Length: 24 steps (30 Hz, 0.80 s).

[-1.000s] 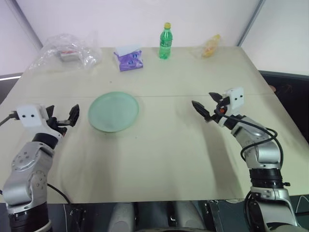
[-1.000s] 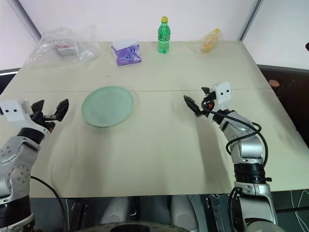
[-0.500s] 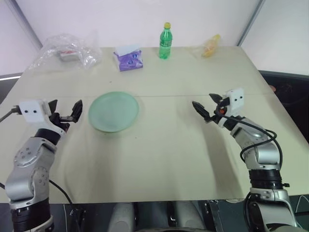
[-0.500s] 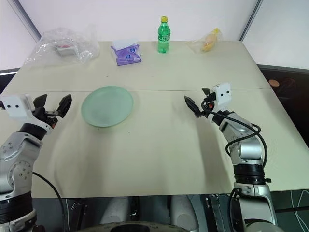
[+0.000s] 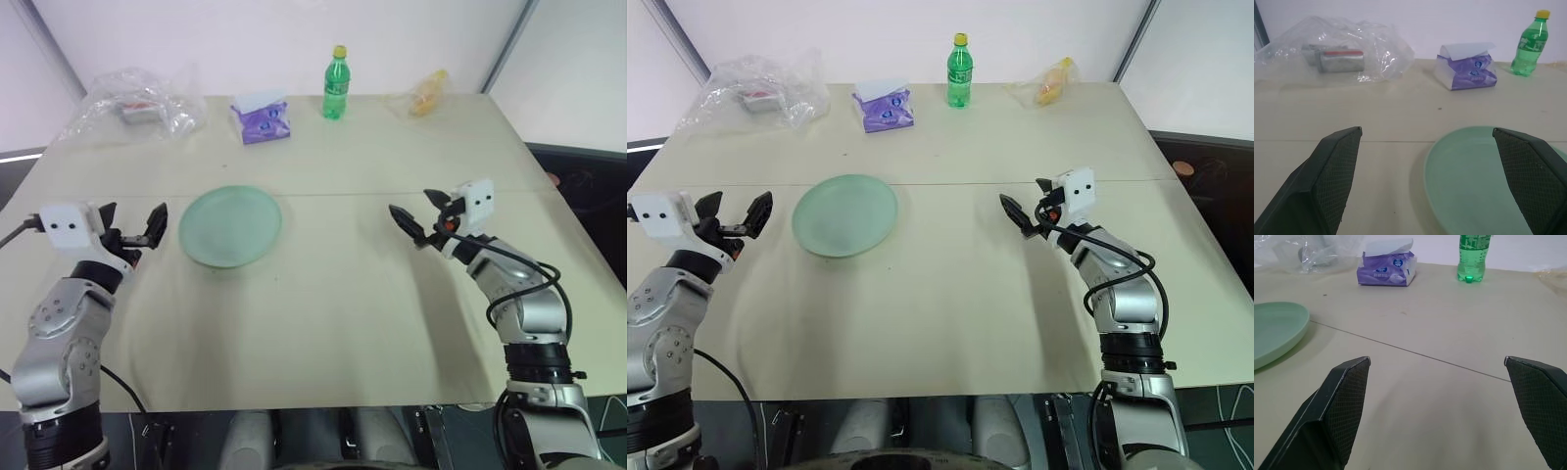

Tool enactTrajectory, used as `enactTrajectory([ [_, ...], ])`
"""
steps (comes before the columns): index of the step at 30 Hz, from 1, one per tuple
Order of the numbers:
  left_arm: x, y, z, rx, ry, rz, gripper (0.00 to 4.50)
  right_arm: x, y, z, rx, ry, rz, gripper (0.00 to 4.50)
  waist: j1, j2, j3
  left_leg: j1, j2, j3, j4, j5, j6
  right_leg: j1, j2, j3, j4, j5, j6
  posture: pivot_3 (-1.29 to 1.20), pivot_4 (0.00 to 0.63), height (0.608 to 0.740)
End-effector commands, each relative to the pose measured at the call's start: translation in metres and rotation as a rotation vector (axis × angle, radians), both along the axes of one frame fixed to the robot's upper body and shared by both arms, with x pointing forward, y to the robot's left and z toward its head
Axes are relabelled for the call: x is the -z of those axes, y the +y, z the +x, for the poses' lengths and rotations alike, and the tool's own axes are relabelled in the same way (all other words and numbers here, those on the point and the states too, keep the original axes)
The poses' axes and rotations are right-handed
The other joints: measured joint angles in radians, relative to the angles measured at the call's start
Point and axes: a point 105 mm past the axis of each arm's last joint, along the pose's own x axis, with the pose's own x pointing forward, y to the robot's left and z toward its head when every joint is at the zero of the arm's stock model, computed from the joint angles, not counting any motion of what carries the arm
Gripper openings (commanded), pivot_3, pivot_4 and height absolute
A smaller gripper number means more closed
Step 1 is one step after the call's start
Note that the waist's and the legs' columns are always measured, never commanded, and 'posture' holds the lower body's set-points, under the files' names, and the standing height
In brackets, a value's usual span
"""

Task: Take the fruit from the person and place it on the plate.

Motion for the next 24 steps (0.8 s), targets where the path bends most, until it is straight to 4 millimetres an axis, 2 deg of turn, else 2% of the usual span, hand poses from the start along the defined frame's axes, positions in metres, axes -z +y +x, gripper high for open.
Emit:
enactTrajectory([
  [1,-0.0108,0.0059,-0.0044,-0.025,-0.045,0.020,4.48,-0.0123,0.0009,-0.0001,-0.006,-0.053,-0.003,4.50,0.000,0.000,0.000,0.000,0.000,0.000,0.000,0.000,0.000,0.000,0.000,0.000,0.000,0.000,0.000,0.00,0.150,0.740],
  [24,-0.0110,0.0052,-0.0016,-0.020,-0.044,0.031,4.48,-0.0114,-0.0016,-0.0019,0.005,-0.057,-0.009,4.50,0.000,0.000,0.000,-0.001,0.000,-0.002,0.000,0.000,0.000,-0.001,0.000,0.000,0.000,0.000,0.000,0.00,0.150,0.740],
])
